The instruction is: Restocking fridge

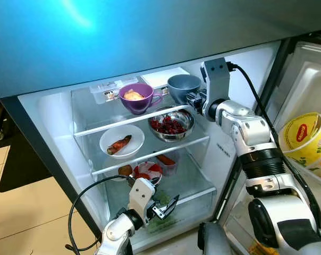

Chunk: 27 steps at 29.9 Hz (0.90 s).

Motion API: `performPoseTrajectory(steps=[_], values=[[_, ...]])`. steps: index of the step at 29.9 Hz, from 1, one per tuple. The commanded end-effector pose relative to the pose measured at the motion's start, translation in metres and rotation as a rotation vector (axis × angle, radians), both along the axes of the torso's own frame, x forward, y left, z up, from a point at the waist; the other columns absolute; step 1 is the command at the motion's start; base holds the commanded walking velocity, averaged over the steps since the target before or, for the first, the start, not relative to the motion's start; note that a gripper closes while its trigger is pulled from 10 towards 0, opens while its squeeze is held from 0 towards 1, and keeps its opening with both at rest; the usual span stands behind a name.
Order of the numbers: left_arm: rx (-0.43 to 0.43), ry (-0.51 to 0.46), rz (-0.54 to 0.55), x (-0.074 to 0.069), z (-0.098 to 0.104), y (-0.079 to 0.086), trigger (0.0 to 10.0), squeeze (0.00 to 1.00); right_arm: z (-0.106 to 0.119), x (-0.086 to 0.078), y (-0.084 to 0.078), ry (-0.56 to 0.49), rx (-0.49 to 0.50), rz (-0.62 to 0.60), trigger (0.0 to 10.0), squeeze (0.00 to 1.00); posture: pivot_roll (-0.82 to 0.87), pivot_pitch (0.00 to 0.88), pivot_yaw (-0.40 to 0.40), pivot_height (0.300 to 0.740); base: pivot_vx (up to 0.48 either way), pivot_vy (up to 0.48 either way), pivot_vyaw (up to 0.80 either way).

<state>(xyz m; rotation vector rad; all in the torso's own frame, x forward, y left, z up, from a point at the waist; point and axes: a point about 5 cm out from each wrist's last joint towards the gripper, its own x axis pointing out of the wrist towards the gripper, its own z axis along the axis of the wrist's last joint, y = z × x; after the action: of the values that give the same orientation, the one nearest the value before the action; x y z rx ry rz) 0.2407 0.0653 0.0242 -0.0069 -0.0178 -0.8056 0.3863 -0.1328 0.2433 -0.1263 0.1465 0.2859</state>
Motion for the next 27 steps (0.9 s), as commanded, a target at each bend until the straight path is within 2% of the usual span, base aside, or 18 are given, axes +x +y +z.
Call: performPoseTrajectory(steps=[1,2,3,4,5,17,27], values=[[-0.017,0.013,0.007,-0.003,-0.001,-0.003,10.0,0.0,0.004,0.003,0.003,-0.012,0.0,-0.005,1.6,0.0,-0.08,0.003,0.039,0.551,0.0,0.0,0.0],[-0.017,0.013,0.007,-0.003,-0.001,-0.003,10.0,0.0,0.004,0.003,0.003,-0.012,0.0,-0.005,1.6,0.0,-0.08,0.003,0.039,0.551,0.0,0.0,0.0],[-0.017,0.013,0.007,-0.003,-0.001,-0.003,10.0,0.0,0.004,0.003,0.003,-0.01,0.001,-0.01,4.1,0.0,-0.08,0.005,0.039,0.551,0.0,0.0,0.0],[-0.017,0.013,0.007,-0.003,-0.001,-0.003,10.0,0.0,0.004,0.003,0.003,-0.009,0.002,-0.012,4.1,0.0,-0.08,0.005,0.039,0.551,0.0,0.0,0.0],[-0.017,0.013,0.007,-0.003,-0.001,-0.003,10.0,0.0,0.004,0.004,0.003,-0.009,0.004,-0.015,10.0,0.0,-0.08,0.005,0.04,0.551,0.0,0.0,0.0],[-0.02,0.012,0.007,-0.005,-0.001,-0.003,10.0,0.0,0.004,0.008,0.002,-0.007,0.01,-0.029,10.0,0.0,-0.07,0.013,0.036,0.551,0.0,0.0,0.0],[-0.024,0.012,0.008,-0.007,-0.001,-0.004,10.0,0.0,0.01,0.018,-0.001,-0.013,-0.009,-0.047,10.0,0.0,-0.06,0.019,0.024,0.551,0.0,0.0,0.0]])
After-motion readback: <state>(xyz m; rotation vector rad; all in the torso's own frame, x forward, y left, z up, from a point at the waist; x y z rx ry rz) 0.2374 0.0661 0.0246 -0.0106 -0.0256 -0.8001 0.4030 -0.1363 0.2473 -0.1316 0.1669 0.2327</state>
